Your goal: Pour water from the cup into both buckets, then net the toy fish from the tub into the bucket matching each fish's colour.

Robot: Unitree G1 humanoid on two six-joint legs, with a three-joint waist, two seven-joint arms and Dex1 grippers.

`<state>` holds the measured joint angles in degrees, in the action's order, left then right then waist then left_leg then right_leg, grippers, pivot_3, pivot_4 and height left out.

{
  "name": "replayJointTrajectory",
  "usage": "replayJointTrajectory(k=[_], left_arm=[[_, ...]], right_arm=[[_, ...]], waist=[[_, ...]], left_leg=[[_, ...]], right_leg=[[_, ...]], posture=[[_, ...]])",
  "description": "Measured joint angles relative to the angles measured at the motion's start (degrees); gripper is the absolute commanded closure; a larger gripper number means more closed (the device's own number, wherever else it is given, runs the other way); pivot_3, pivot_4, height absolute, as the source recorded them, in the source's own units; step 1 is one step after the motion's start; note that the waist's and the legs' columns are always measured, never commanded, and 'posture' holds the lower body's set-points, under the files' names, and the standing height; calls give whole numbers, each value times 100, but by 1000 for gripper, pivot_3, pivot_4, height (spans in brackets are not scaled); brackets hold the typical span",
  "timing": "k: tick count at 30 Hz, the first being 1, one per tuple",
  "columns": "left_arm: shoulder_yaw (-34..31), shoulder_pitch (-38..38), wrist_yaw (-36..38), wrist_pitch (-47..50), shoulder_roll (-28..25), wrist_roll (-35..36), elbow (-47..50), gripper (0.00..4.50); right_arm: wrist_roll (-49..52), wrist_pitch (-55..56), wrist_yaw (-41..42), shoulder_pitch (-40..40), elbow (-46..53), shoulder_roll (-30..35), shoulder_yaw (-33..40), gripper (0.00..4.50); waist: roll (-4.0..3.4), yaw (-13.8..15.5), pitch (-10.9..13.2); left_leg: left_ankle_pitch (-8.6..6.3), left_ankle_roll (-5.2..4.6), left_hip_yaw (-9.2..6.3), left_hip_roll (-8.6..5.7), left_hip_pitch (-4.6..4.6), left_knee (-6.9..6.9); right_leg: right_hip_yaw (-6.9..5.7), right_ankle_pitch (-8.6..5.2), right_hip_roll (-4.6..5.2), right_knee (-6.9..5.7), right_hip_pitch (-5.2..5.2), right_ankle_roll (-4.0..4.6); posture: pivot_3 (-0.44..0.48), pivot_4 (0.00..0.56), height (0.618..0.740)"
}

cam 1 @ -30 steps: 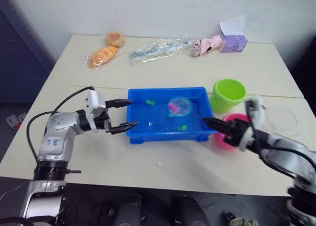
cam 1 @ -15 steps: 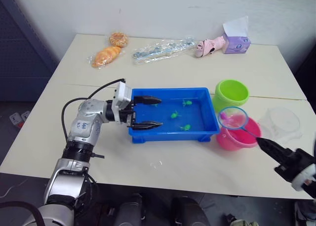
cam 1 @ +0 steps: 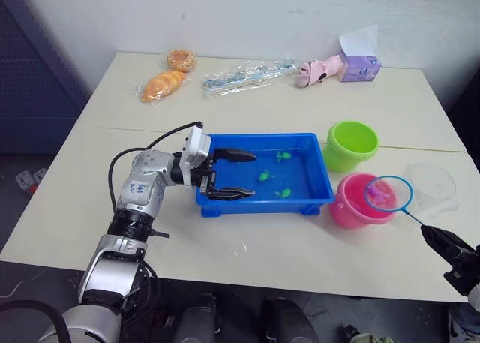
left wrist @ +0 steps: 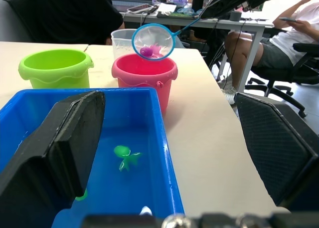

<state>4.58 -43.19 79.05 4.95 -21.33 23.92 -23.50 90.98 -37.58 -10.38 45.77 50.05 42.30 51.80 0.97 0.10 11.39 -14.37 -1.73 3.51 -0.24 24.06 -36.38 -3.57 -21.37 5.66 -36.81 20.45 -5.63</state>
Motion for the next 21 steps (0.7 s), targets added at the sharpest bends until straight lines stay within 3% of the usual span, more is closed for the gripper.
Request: replayJointTrajectory(k=[8, 15, 21], left_arm=[[0, 20, -20, 9, 6, -14, 5, 39], [0, 27, -52, 10, 30, -27, 9, 39], [-1, 28, -91, 10, 45, -28, 9, 39]], right_arm=[[-2477, 225, 559, -171, 103, -93, -597, 4500], [-5928, 1155, 1489, -82, 74, 179, -1456, 4500], [-7533, 1744, 1909, -59, -149, 225, -1913, 4500]], waist=[[-1, 3, 0], [-7, 6, -4], [-7, 21, -5]], left_leg=[[2, 3, 0, -1, 0, -6], [4, 7, 4, -3, -2, -16], [5, 9, 3, -3, -2, -25]], right_leg=[[0, 0, -2, -6, 1, 0], [2, 0, -4, -17, 3, 0], [2, 0, -5, -23, 3, 0]], posture=[[0, 150, 740], [0, 150, 740], [0, 150, 740]])
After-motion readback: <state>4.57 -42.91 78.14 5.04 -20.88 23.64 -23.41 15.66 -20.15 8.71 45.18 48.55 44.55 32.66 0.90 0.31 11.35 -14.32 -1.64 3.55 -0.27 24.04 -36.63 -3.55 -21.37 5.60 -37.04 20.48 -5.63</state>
